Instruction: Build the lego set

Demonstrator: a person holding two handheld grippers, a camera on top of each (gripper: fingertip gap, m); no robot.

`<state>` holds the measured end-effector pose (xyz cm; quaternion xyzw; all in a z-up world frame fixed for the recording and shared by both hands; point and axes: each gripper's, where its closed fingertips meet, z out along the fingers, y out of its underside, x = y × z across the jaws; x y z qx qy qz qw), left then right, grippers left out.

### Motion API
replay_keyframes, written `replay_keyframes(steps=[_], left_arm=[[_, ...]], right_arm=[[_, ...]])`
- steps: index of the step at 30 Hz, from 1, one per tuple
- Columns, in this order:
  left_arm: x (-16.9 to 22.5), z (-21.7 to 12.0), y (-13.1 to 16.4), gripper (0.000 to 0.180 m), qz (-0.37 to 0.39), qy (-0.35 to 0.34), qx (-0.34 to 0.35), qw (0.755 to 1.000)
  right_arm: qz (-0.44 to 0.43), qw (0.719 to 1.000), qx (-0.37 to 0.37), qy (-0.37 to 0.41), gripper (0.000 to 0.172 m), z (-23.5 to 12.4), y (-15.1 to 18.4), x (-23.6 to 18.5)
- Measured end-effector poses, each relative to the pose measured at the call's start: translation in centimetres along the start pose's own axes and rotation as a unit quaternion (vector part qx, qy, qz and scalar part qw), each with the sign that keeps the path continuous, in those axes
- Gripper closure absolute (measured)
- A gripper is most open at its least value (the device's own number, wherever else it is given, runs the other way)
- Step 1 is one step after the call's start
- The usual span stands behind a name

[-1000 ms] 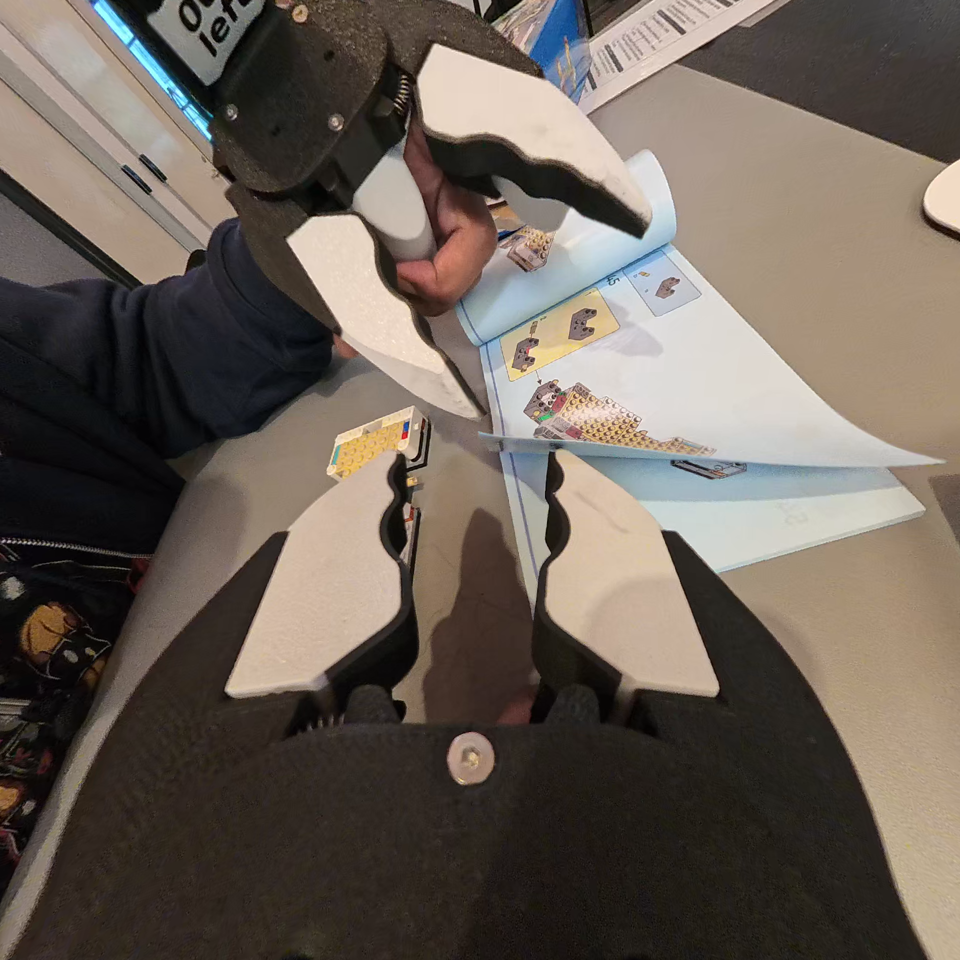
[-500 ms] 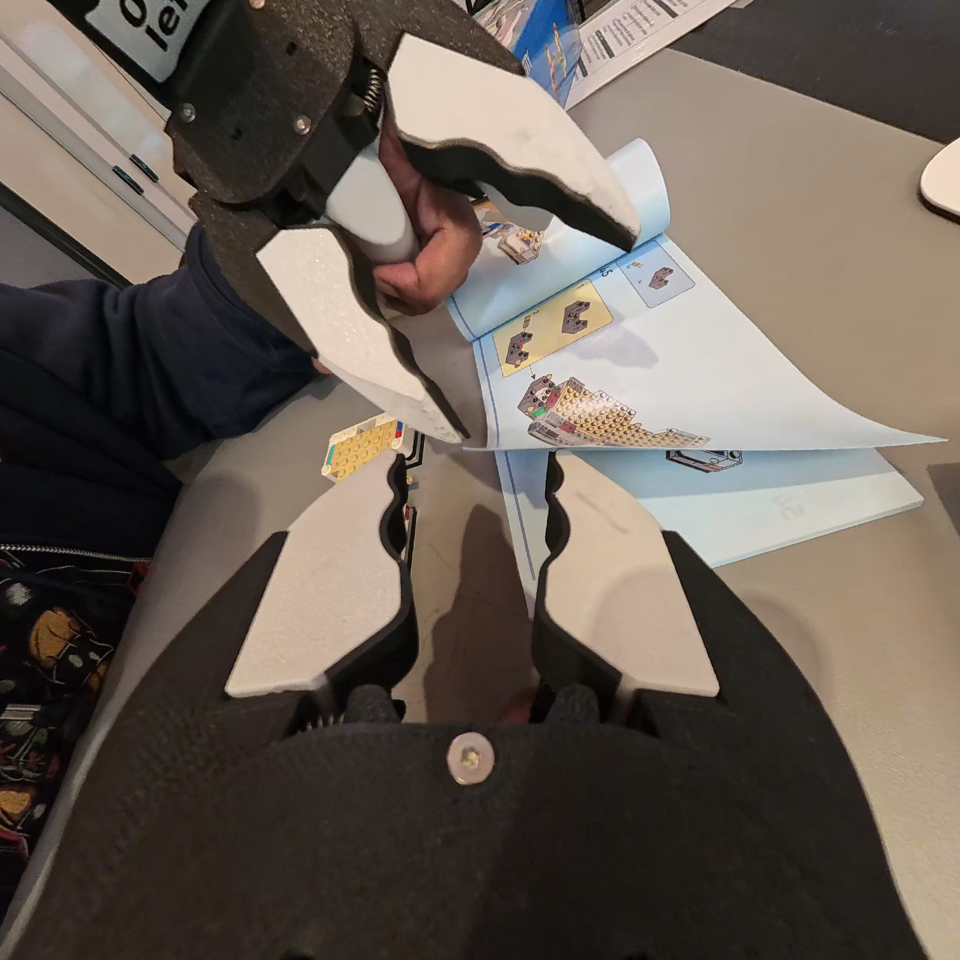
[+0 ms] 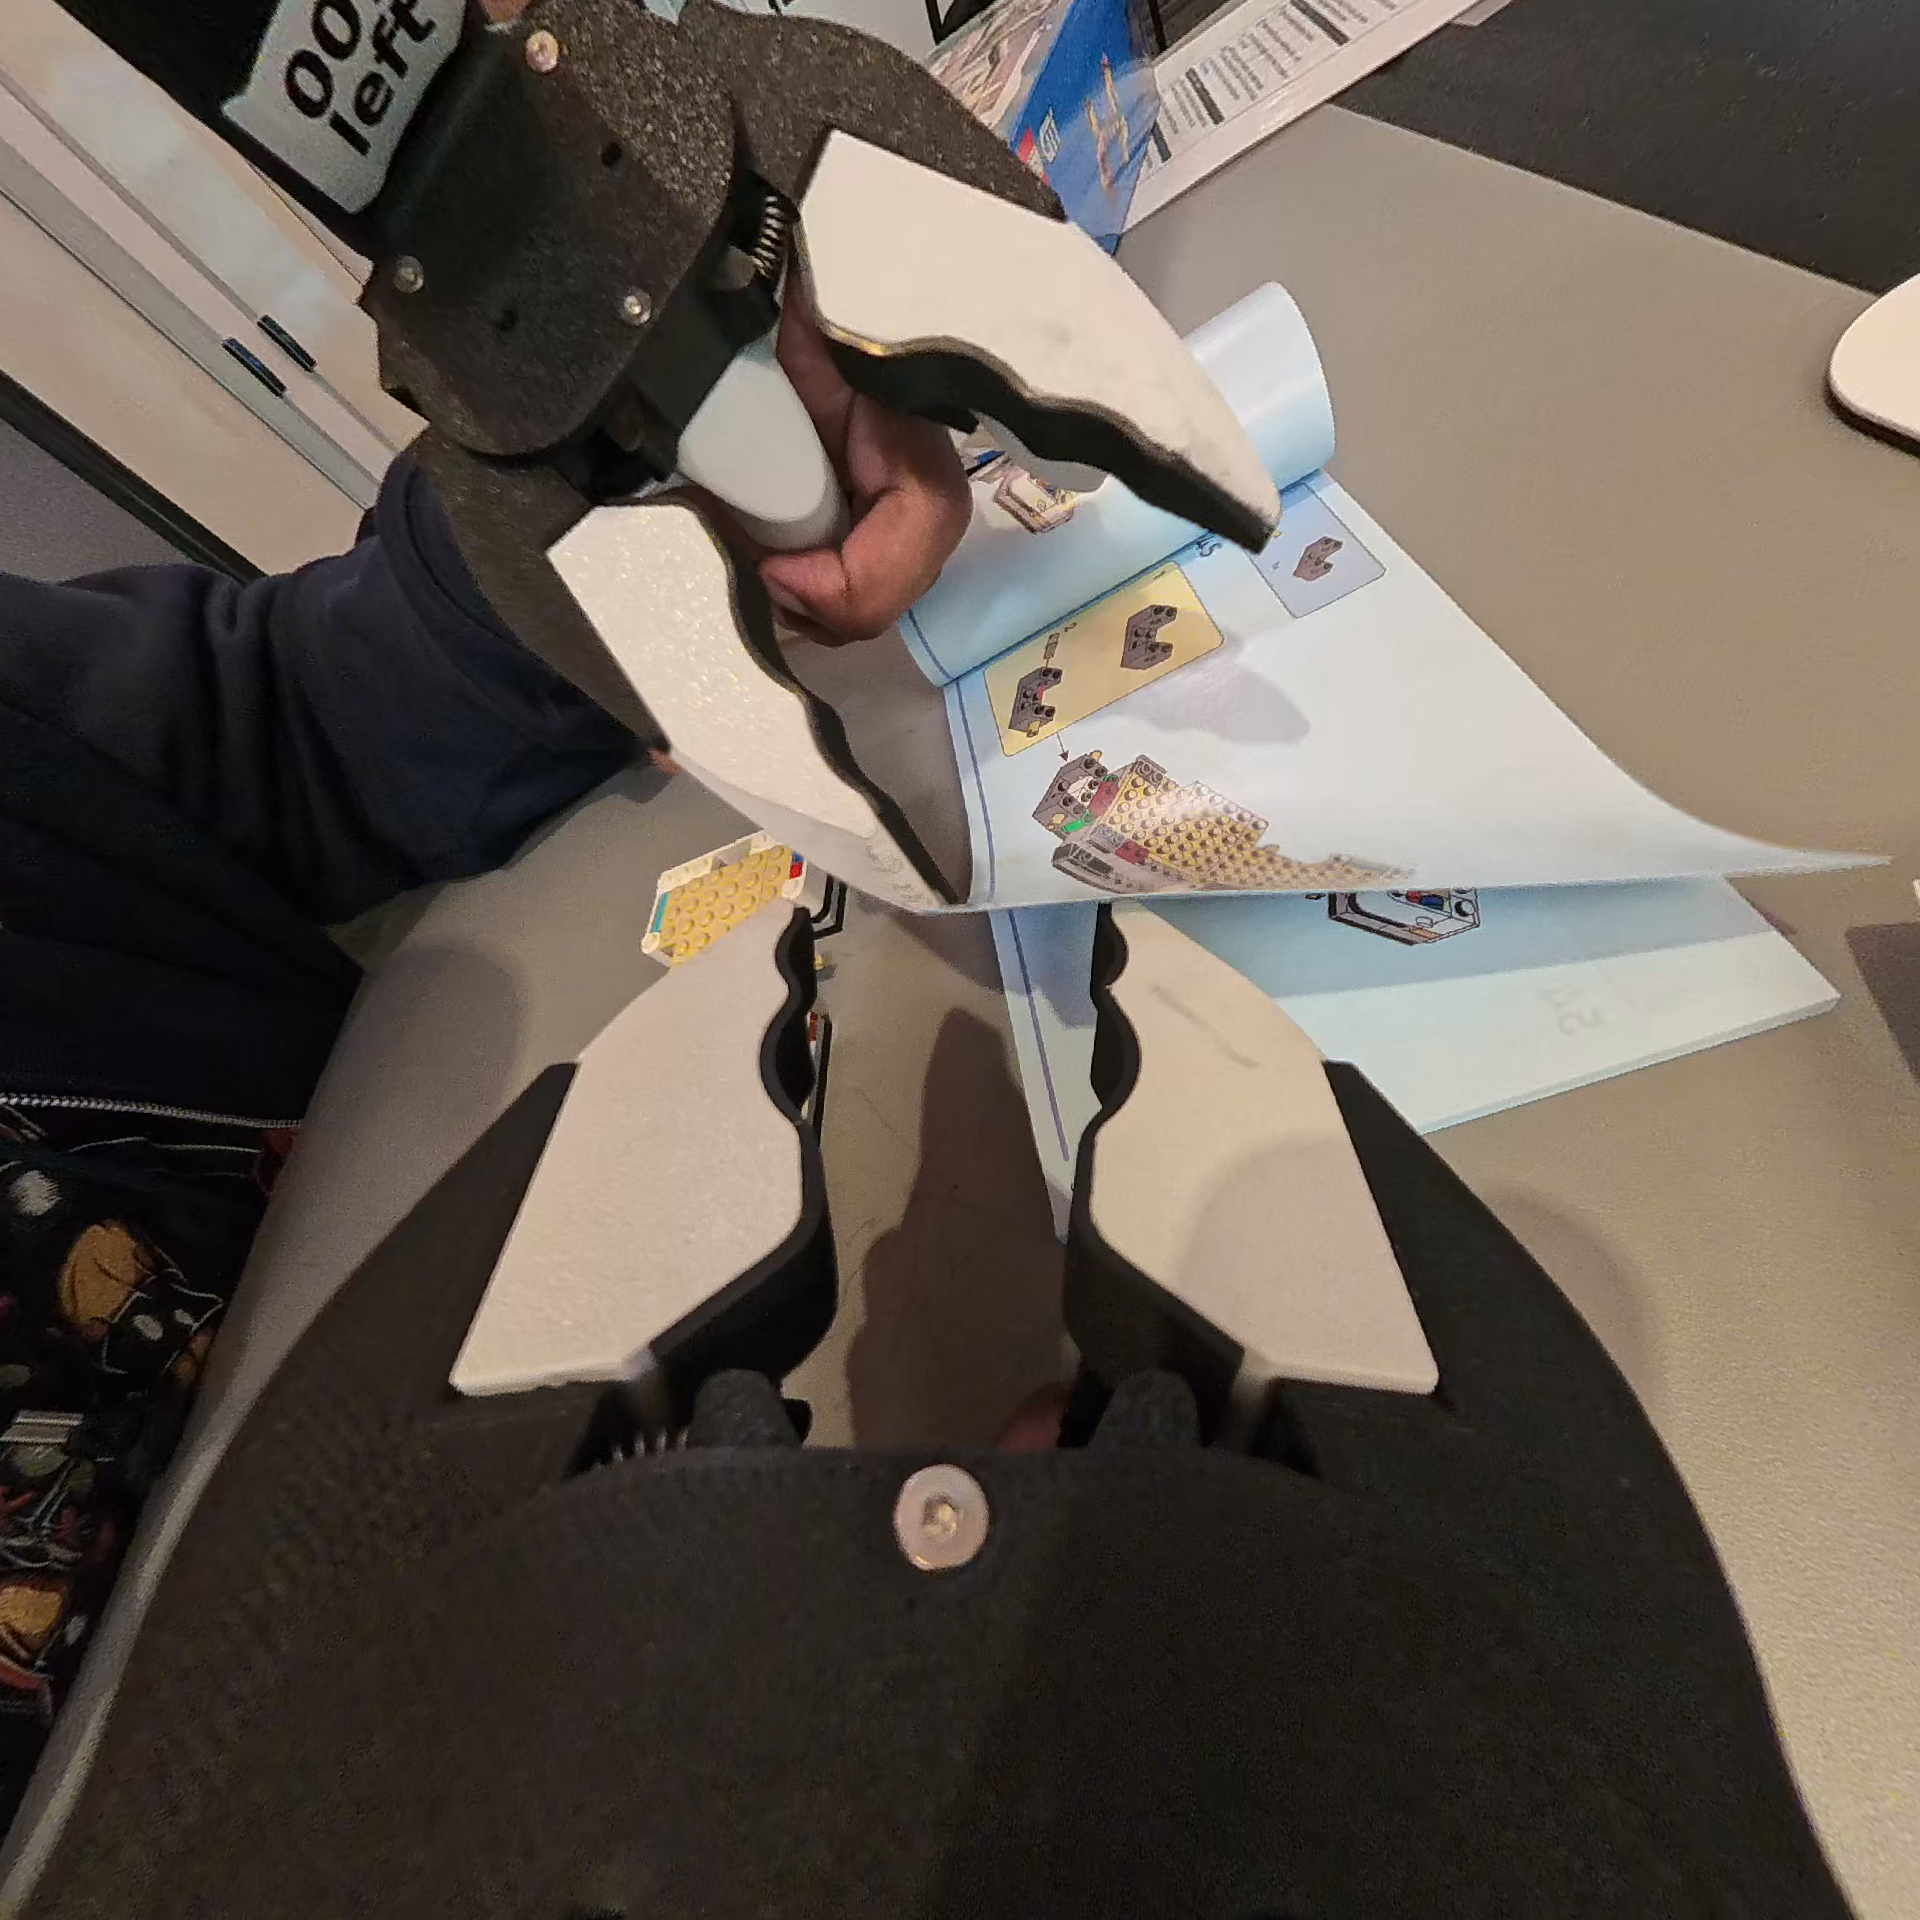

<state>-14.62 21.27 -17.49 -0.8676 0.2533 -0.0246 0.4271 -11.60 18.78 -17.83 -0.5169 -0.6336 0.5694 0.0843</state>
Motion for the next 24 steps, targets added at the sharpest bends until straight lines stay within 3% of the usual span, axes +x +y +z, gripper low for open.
replay_keyframes(steps=[24], left_arm=[[-0.81, -0.25, 1.04, 0.102, -0.022, 0.006, -0.013, 1.0]], right_arm=[[0.002, 1.0, -0.003, 0.0, 0.121, 0.06, 0.07, 0.05]])
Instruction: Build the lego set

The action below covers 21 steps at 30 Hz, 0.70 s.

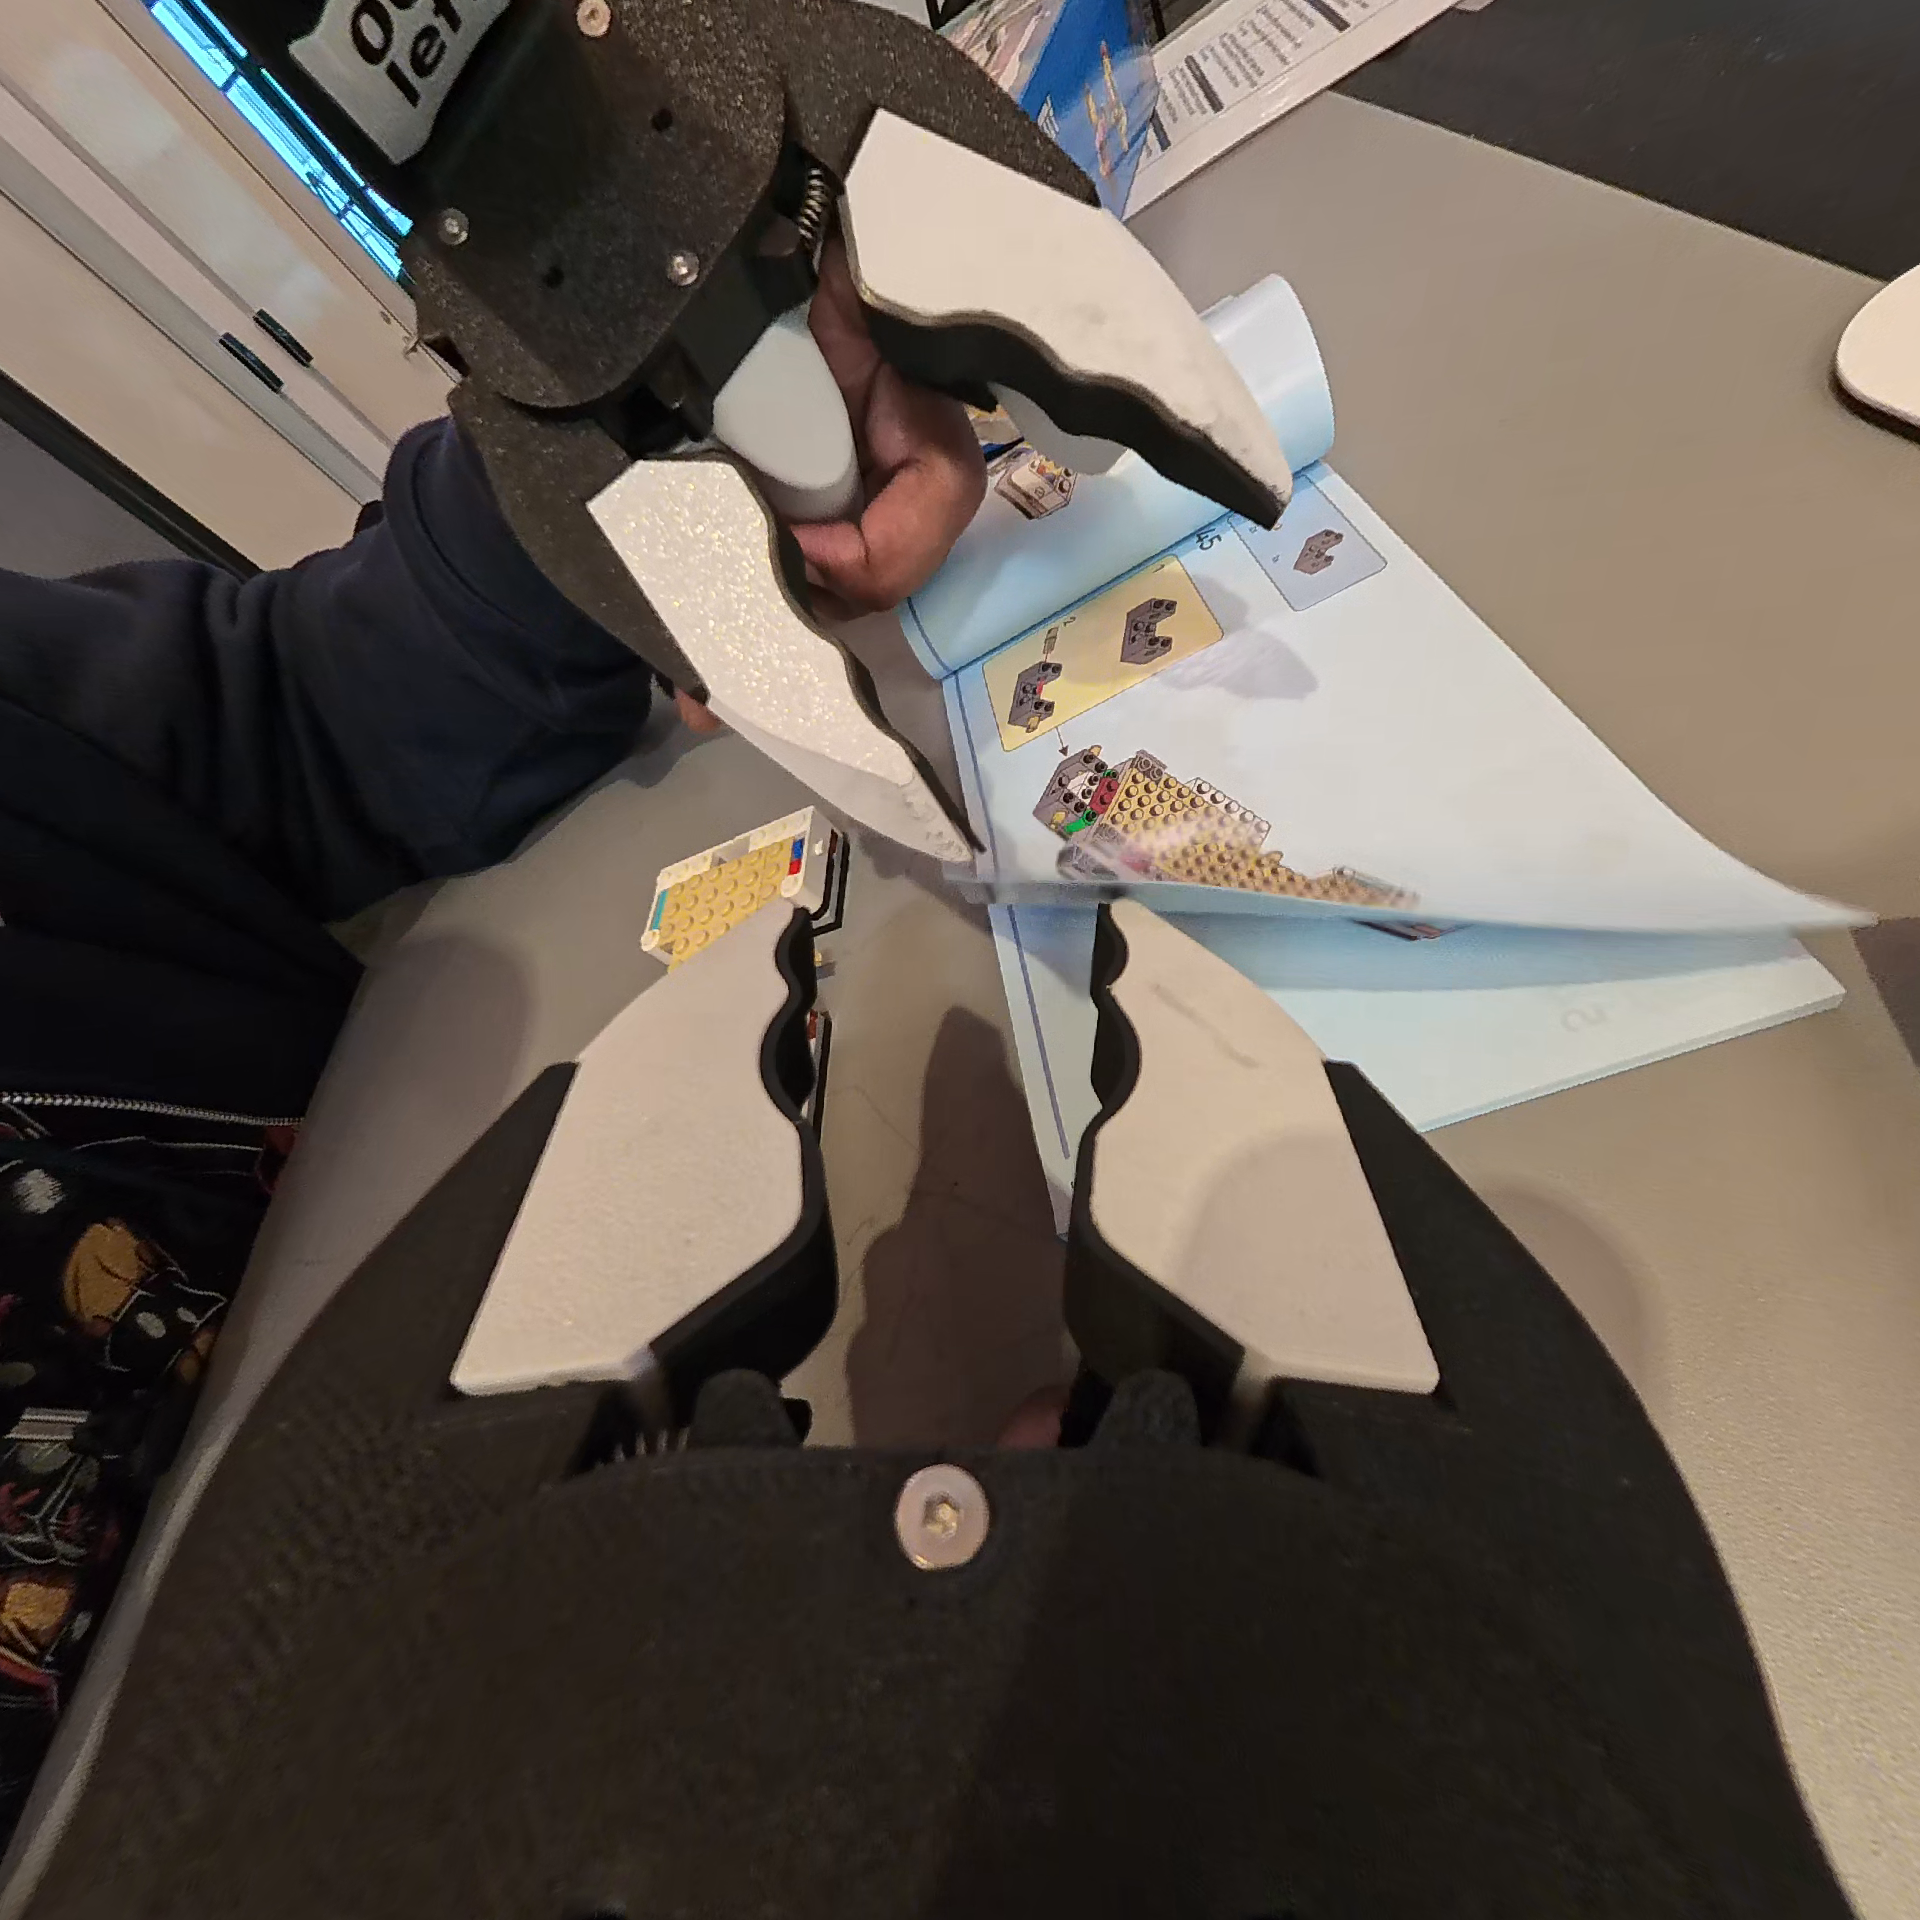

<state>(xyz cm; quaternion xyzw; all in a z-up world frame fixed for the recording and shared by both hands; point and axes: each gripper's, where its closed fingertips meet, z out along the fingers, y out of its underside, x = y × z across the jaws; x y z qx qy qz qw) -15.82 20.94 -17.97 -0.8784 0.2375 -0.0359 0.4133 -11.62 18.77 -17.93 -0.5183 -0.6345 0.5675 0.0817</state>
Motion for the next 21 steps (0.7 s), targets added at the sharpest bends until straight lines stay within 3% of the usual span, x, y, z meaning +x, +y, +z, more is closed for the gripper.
replay_keyframes(steps=[7, 15, 21], left_arm=[[-0.1, -0.1, -0.3, 0.102, -0.003, -0.003, 0.008, 1.0], [0.7, -1.4, -4.9, 0.104, -0.039, -0.017, 0.086, 0.995], [0.0, 0.7, -4.6, 0.103, -0.088, -0.038, 0.049, 0.994]], right_arm=[[-0.001, 1.0, -0.001, -0.001, 0.12, 0.0, 0.0, 0.0], [-0.004, 1.0, -0.004, -0.004, 0.12, 0.1, 0.1, -0.2], [-0.007, 1.0, -0.008, -0.002, 0.12, 0.2, 0.2, -0.2]])
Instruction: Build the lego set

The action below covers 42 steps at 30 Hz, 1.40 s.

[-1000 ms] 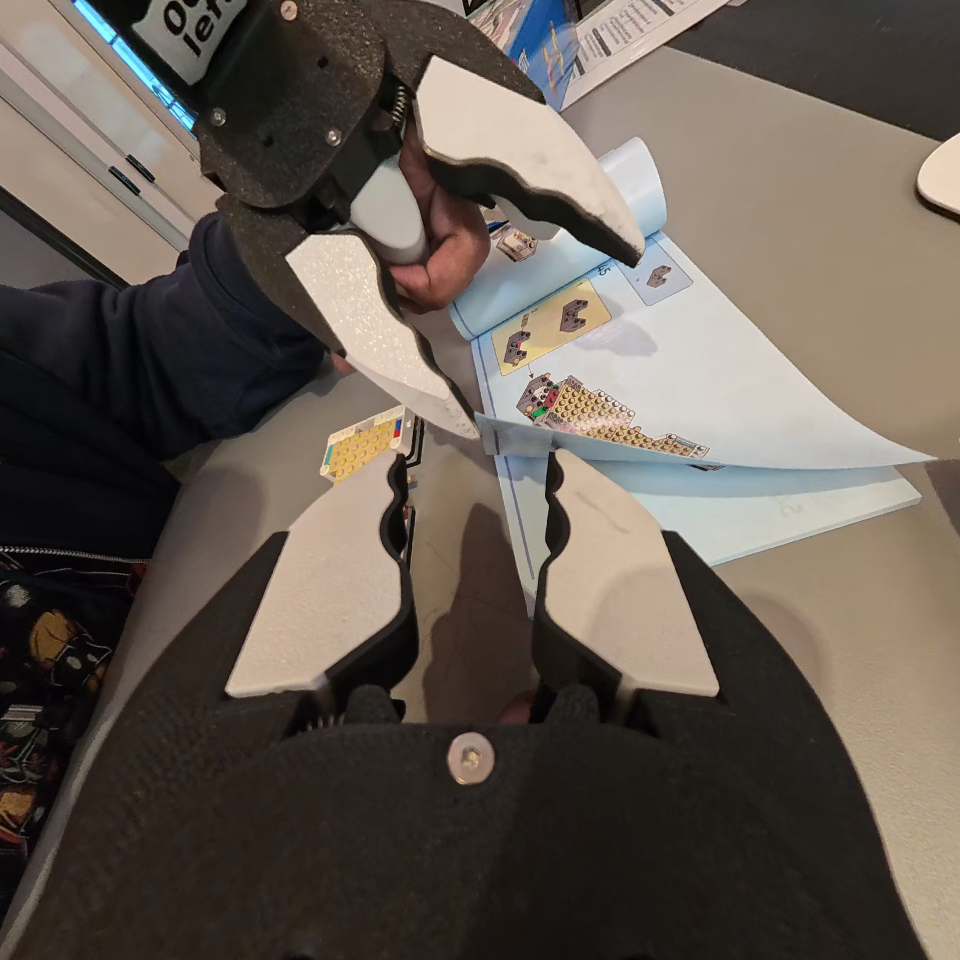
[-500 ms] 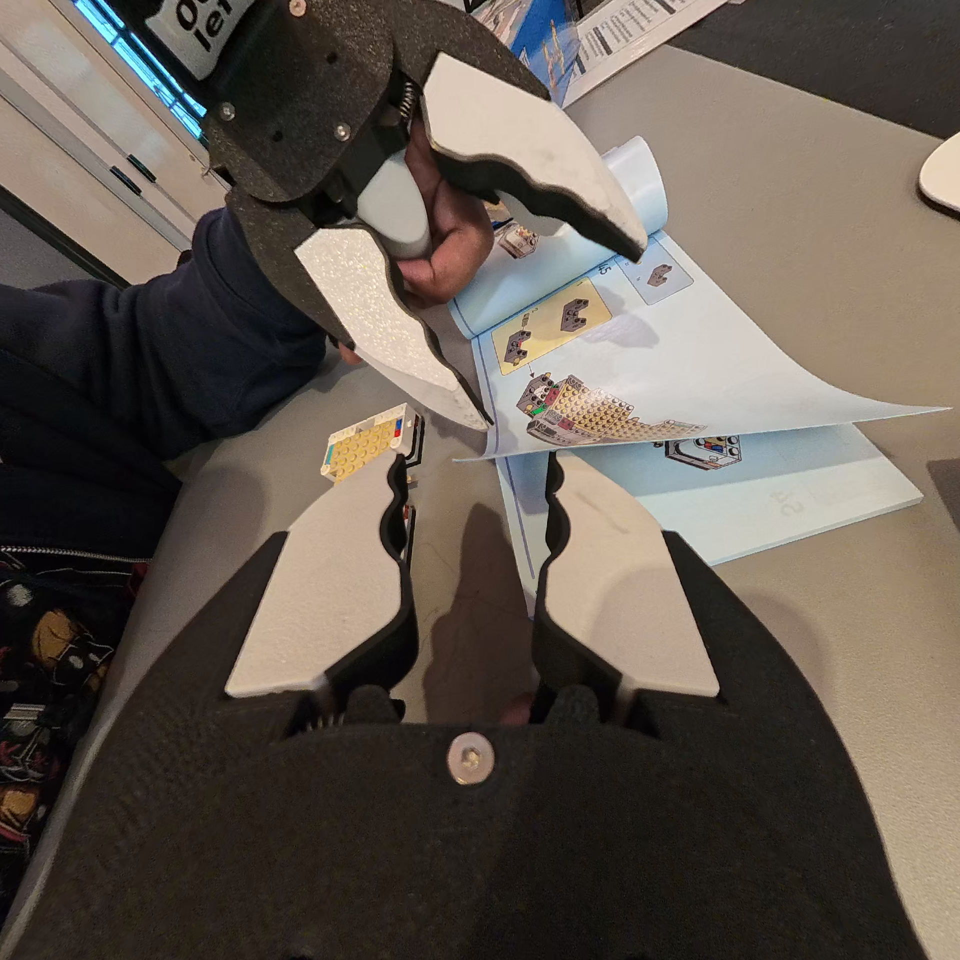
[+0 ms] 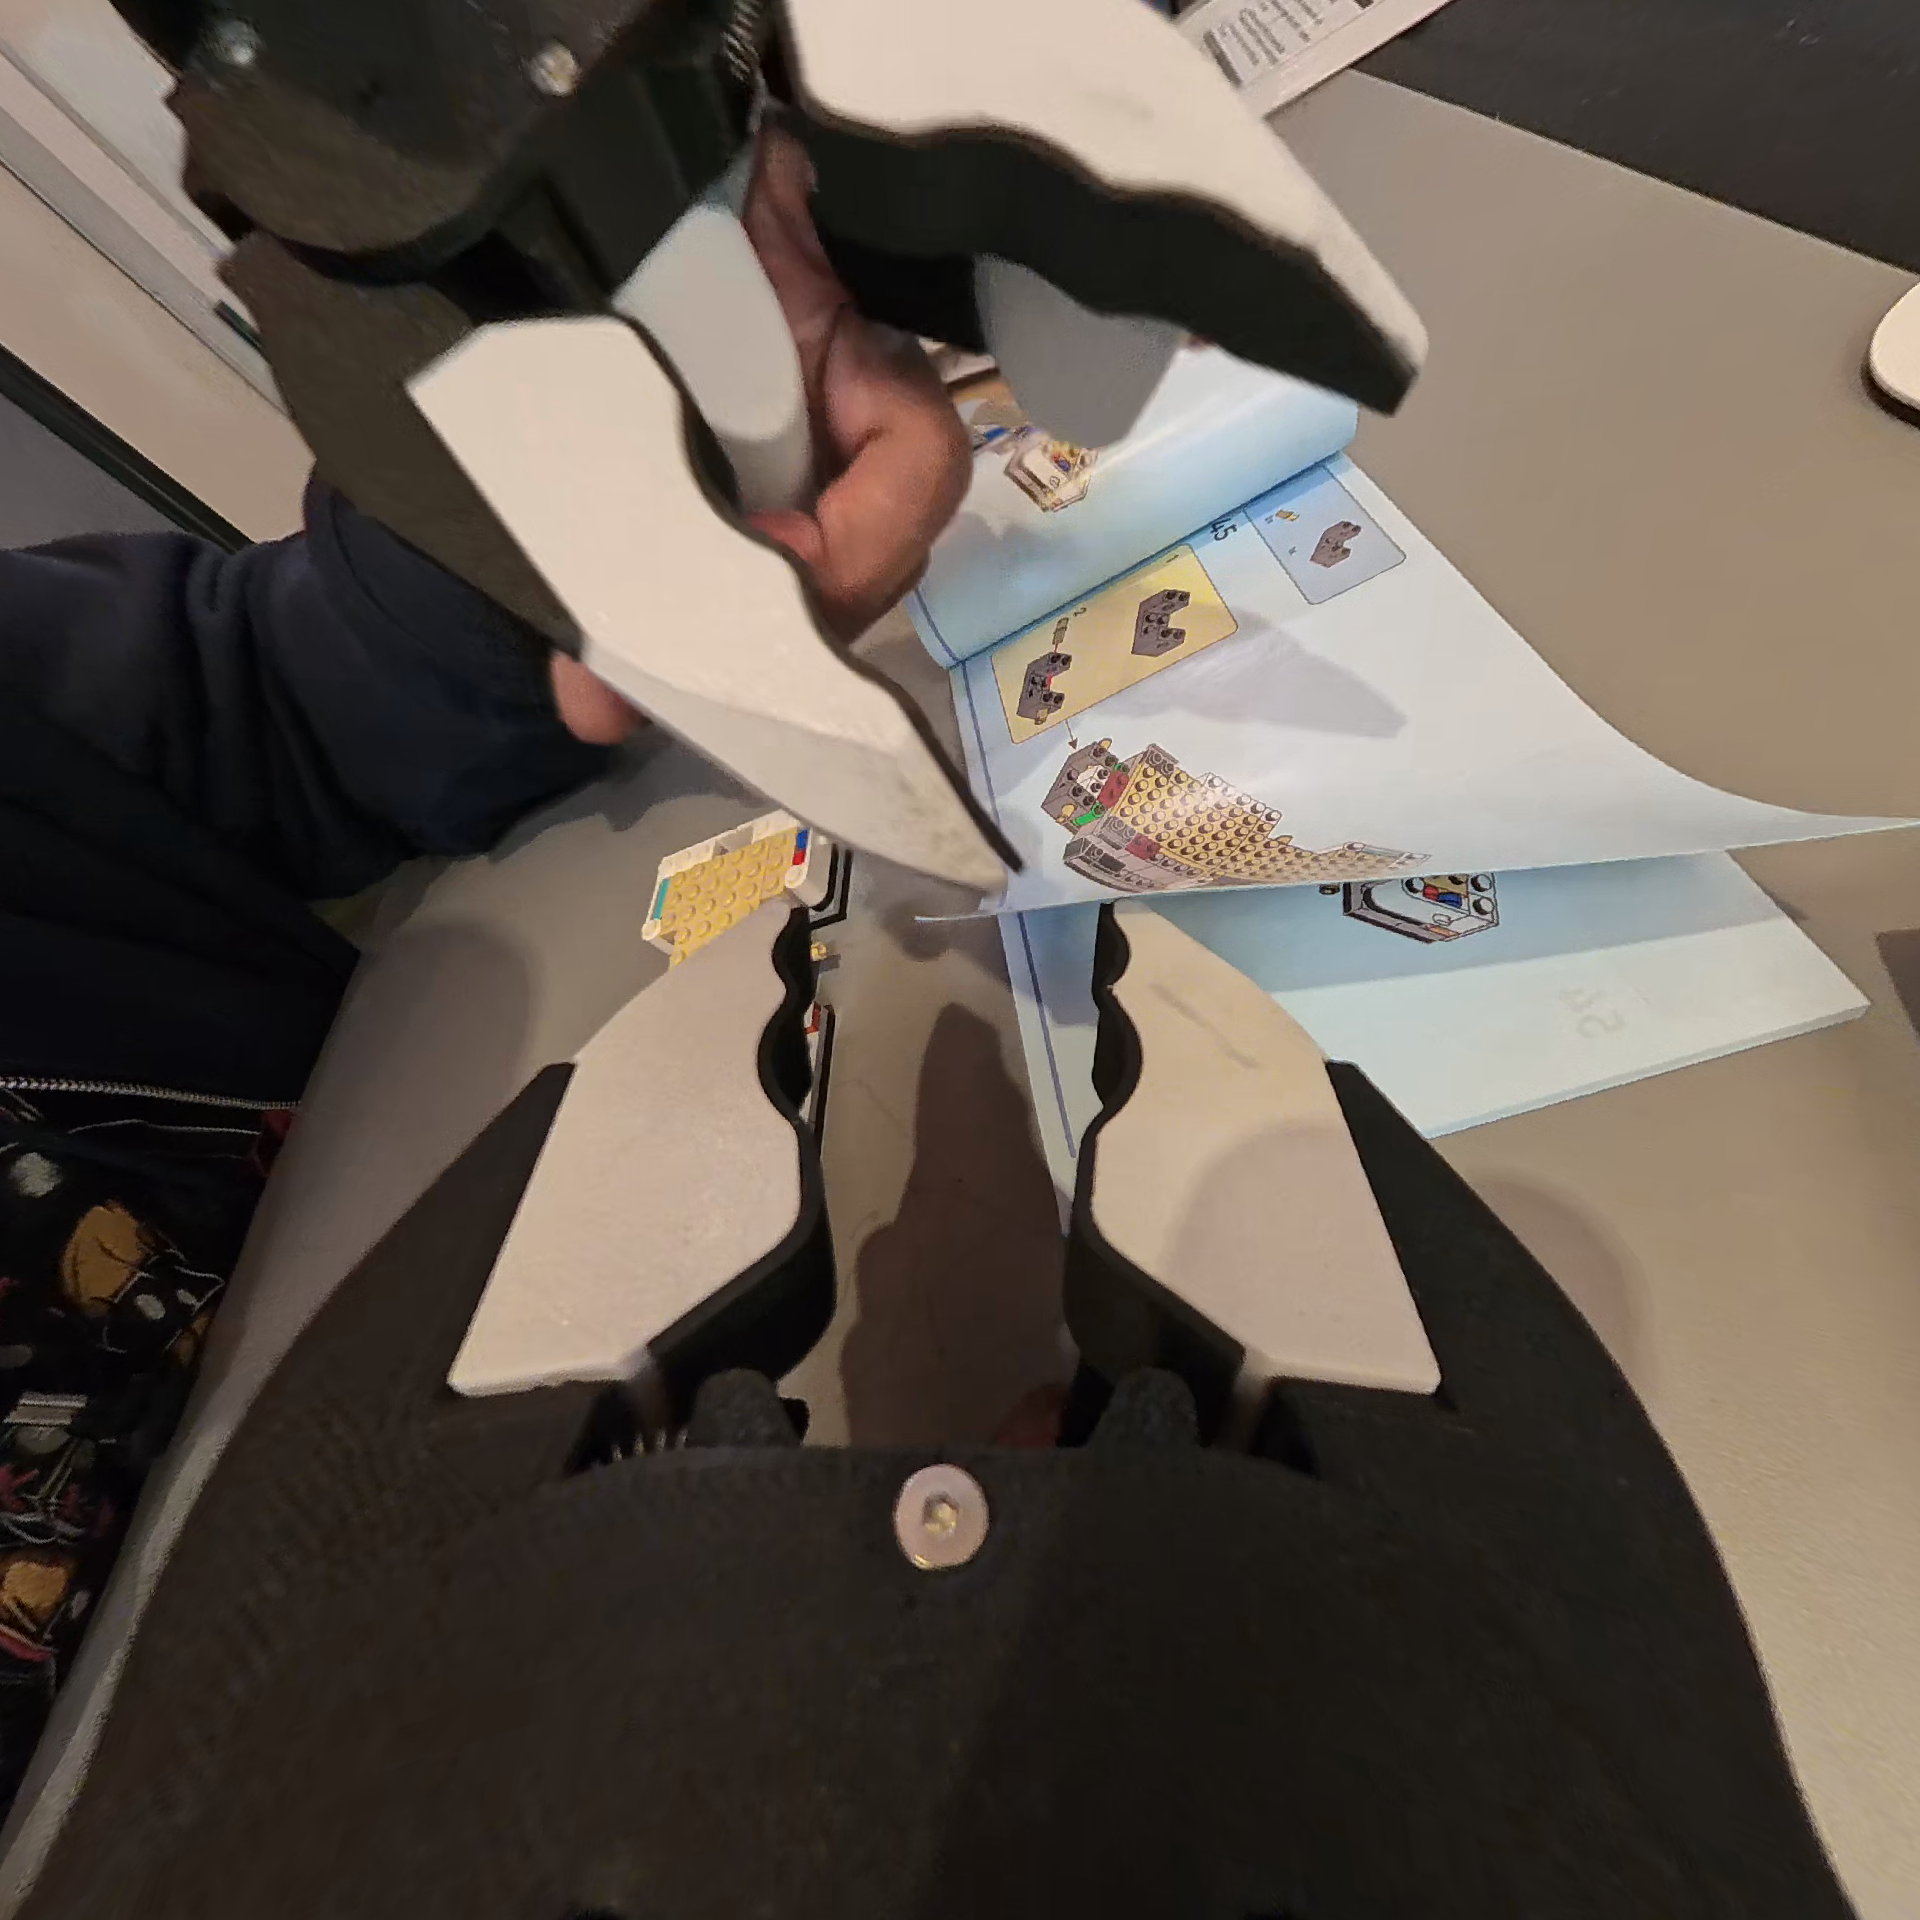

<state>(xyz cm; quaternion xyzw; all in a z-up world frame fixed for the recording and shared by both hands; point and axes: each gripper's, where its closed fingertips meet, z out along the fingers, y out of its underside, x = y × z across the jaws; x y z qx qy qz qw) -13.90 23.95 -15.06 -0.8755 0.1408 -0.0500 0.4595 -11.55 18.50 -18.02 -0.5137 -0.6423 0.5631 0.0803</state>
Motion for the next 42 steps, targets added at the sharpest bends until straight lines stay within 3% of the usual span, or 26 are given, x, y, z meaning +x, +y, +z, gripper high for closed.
replay_keyframes(steps=[13, 19, 32, 42], left_arm=[[-1.0, 0.6, 2.1, 0.104, -0.013, 0.002, -0.038, 0.999], [-0.1, 0.5, 1.2, 0.103, -0.023, 0.026, -0.016, 0.999], [-0.9, 0.3, 2.3, 0.103, -0.015, 0.019, -0.045, 0.999], [-1.2, 0.0, 2.7, 0.103, -0.025, 0.026, -0.053, 0.998]], right_arm=[[0.002, 1.0, -0.001, -0.003, 0.12, 0.0, 0.0, 0.0], [0.002, 1.0, -0.004, -0.002, 0.119, 0.1, 0.1, 0.0], [0.004, 1.0, -0.003, 0.0, 0.12, 0.0, 0.1, 0.1], [0.03, 0.995, 0.007, 0.097, 0.121, -0.3, 0.1, 2.3]])
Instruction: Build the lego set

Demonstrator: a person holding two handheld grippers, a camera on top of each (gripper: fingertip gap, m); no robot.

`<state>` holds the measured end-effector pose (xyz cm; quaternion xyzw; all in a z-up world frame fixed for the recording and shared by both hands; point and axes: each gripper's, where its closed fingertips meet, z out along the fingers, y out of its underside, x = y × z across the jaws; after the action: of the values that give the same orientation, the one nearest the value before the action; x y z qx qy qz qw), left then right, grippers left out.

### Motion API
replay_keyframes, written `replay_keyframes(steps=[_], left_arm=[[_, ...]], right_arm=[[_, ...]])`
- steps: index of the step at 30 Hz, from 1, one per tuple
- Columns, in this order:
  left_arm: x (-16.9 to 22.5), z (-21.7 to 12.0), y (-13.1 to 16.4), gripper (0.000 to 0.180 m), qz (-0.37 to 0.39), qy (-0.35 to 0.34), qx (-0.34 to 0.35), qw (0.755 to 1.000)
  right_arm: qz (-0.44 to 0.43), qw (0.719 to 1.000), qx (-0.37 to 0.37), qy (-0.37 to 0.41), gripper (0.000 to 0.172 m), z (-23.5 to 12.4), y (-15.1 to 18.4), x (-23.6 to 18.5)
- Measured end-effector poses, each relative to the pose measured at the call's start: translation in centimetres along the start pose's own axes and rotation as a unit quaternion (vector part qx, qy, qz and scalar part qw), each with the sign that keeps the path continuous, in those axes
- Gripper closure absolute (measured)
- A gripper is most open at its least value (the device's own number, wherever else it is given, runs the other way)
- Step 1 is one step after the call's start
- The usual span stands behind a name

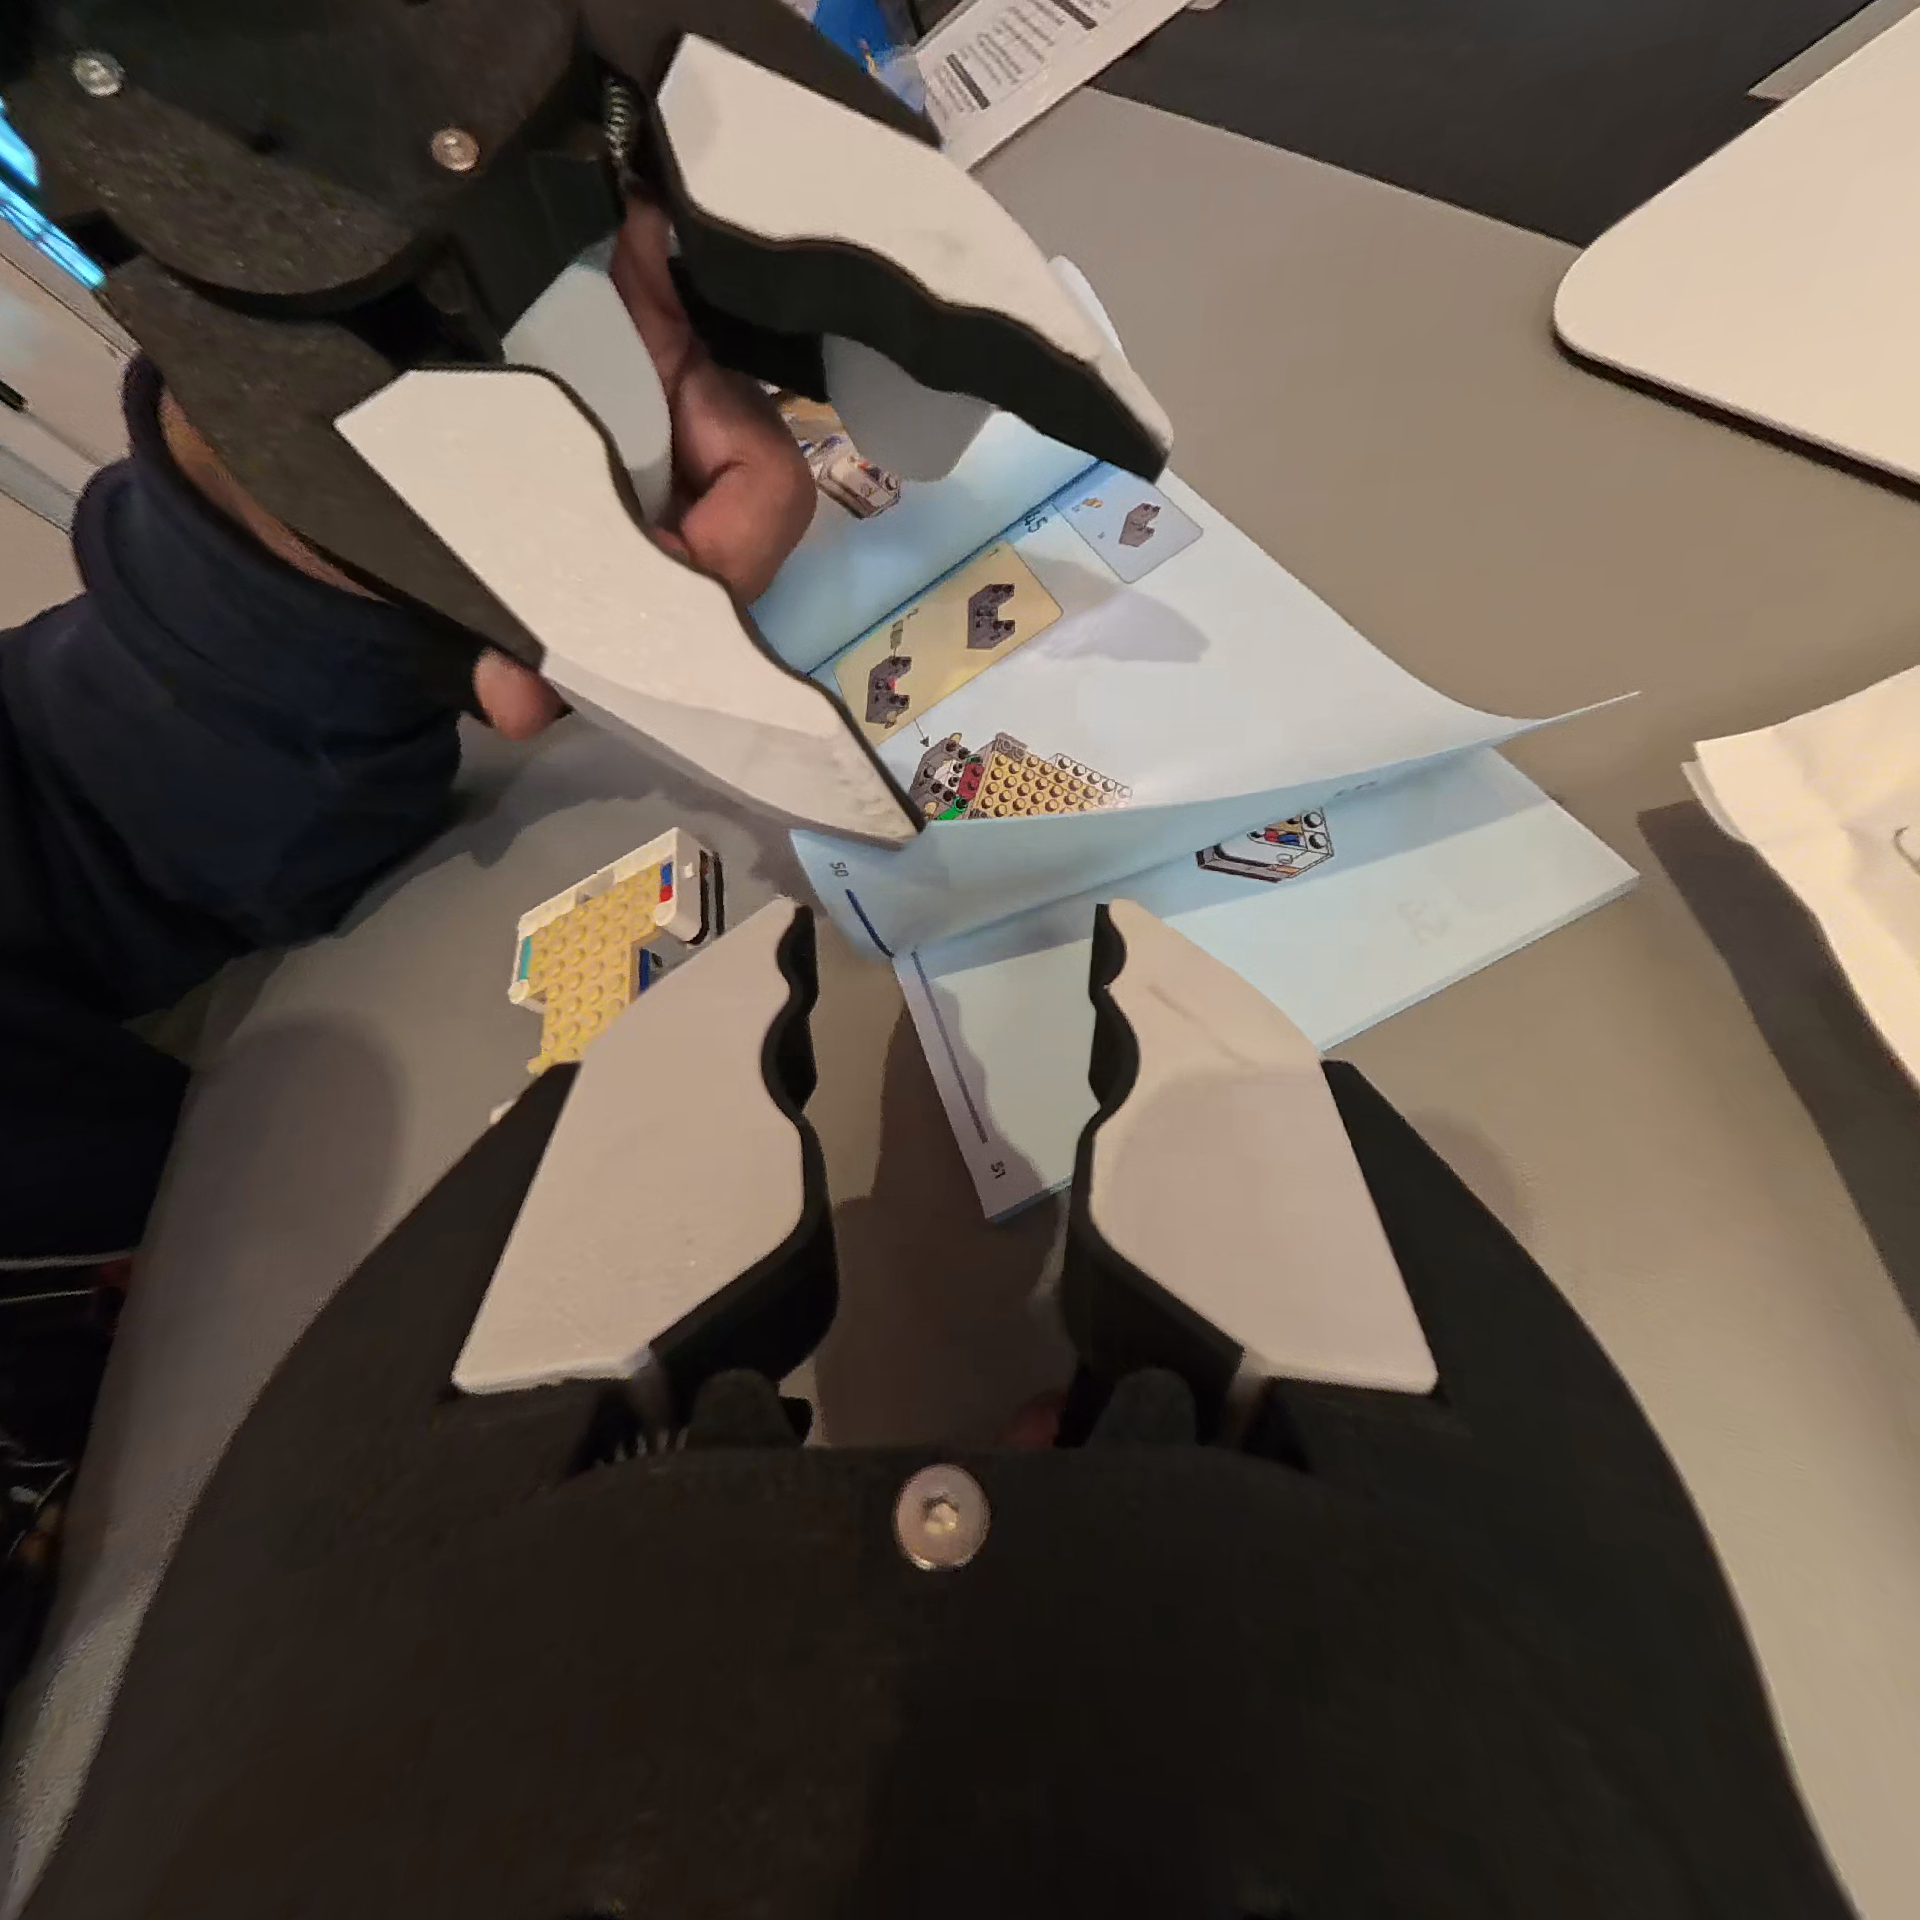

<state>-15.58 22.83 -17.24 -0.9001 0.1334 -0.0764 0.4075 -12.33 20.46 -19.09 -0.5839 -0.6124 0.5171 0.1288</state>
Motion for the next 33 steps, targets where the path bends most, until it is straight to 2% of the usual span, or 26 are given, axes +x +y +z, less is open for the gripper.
replay_keyframes(steps=[5, 11, 18, 25, 29, 33], left_arm=[[-0.1, -0.5, -0.3, 0.103, -0.011, 0.008, 0.011, 1.0], [0.8, -0.7, -0.9, 0.103, -0.034, 0.05, 0.029, 0.998], [1.7, 0.0, -0.7, 0.101, -0.034, 0.057, 0.019, 0.998], [0.3, -0.3, 0.1, 0.097, 0.027, 0.015, 0.004, 1.0], [1.1, -0.9, 0.5, 0.093, 0.079, 0.043, 0.002, 0.996], [1.5, -0.5, 0.9, 0.091, 0.094, 0.056, -0.002, 0.994]], right_arm=[[-0.029, 0.999, -0.022, 0.013, 0.119, 0.5, 0.5, -0.3], [-0.042, 0.998, -0.035, 0.018, 0.119, 0.7, 0.8, -0.5], [-0.049, 0.998, -0.032, 0.002, 0.122, 0.7, 0.8, -0.9], [-0.031, 0.998, -0.019, -0.041, 0.122, 0.2, 0.6, -1.5], [-0.015, 0.998, -0.013, -0.054, 0.127, -0.1, 0.4, -1.4], [-0.027, 0.998, -0.025, -0.057, 0.128, 0.0, 0.7, -1.7]])
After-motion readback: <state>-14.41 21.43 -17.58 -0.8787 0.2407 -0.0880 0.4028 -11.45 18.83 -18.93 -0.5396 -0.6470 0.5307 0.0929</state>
